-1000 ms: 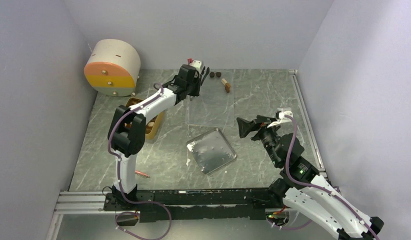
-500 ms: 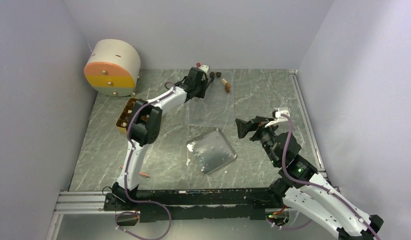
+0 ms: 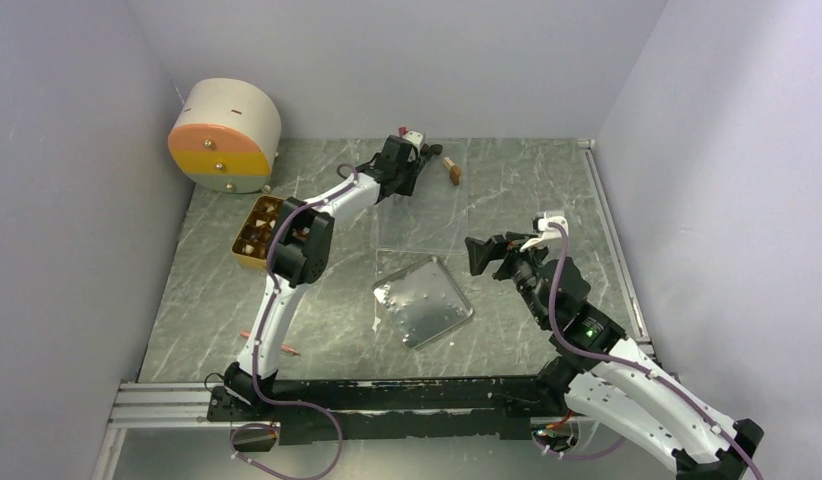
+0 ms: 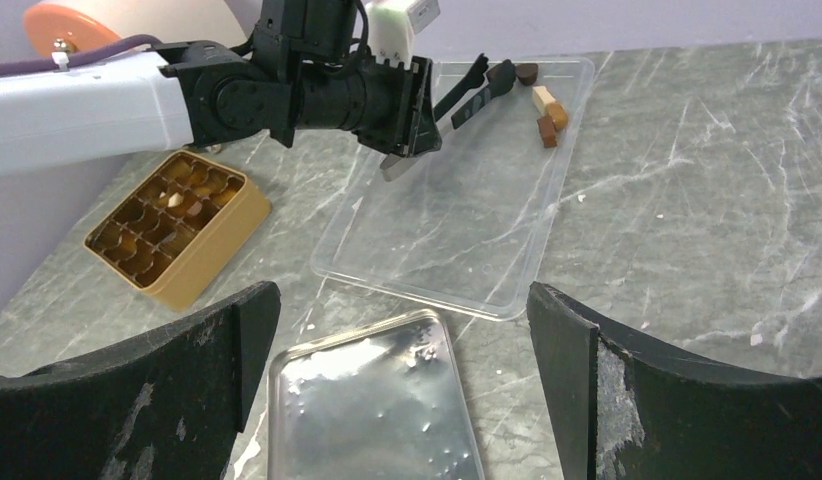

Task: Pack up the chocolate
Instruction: Pick up the fake chocolate from the plate.

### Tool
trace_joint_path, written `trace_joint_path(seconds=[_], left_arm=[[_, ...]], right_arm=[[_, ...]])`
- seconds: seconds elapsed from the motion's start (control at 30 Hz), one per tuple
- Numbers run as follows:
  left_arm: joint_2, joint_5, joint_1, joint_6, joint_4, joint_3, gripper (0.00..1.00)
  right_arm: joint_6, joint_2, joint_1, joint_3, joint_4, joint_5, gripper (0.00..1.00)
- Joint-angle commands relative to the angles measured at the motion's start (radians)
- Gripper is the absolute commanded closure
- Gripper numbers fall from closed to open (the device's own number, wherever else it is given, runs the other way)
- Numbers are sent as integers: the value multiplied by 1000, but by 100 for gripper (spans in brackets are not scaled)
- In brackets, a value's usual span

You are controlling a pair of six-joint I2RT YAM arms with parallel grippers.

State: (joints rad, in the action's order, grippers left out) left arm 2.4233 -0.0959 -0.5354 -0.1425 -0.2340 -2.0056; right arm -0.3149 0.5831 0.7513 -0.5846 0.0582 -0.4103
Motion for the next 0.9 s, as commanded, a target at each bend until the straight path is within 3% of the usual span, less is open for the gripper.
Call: trace_joint_path(seconds=[0.0,0.37,0.87], left_arm=[[11,7,0,11,34,-68,61],[-14,1,0,12,41,-59,73],[-207,-18,0,1,26,84,75]], right_arm=[[18,7,0,-44,-54,-4,0],[13,9,-1,-32,-81,-4,0],[-3,-34,0,-37,-62,21,0]])
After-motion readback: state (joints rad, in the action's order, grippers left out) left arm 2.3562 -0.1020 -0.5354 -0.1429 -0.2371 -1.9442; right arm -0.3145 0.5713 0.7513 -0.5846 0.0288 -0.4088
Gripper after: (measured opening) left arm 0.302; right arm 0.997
